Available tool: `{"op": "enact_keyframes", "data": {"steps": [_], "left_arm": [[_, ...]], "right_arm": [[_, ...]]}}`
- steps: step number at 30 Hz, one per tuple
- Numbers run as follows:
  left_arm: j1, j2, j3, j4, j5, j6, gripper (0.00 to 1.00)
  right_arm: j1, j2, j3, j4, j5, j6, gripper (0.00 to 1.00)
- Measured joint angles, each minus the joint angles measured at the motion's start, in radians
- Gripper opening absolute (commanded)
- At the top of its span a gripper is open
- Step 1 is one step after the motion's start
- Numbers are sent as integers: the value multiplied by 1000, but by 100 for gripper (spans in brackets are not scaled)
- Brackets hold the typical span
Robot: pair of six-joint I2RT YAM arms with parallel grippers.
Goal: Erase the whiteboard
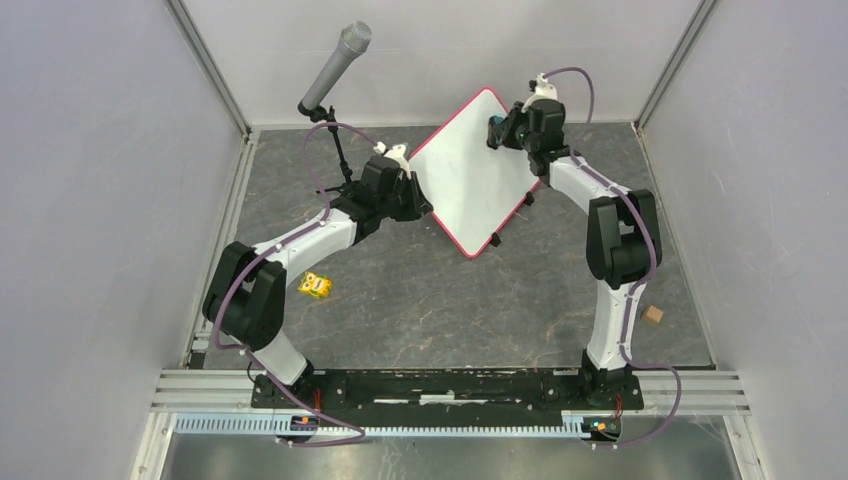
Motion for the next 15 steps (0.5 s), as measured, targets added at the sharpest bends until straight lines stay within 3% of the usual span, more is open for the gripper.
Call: {"op": "enact_keyframes", "data": {"steps": [7, 15], "left_arm": [[-1, 0, 0, 0, 0, 0, 2], [-3, 0, 1, -7, 0, 0, 2]], "right_arm": [[-101, 41, 1, -53, -20, 12, 22], [-45, 13, -2, -60, 17, -43, 22]]}}
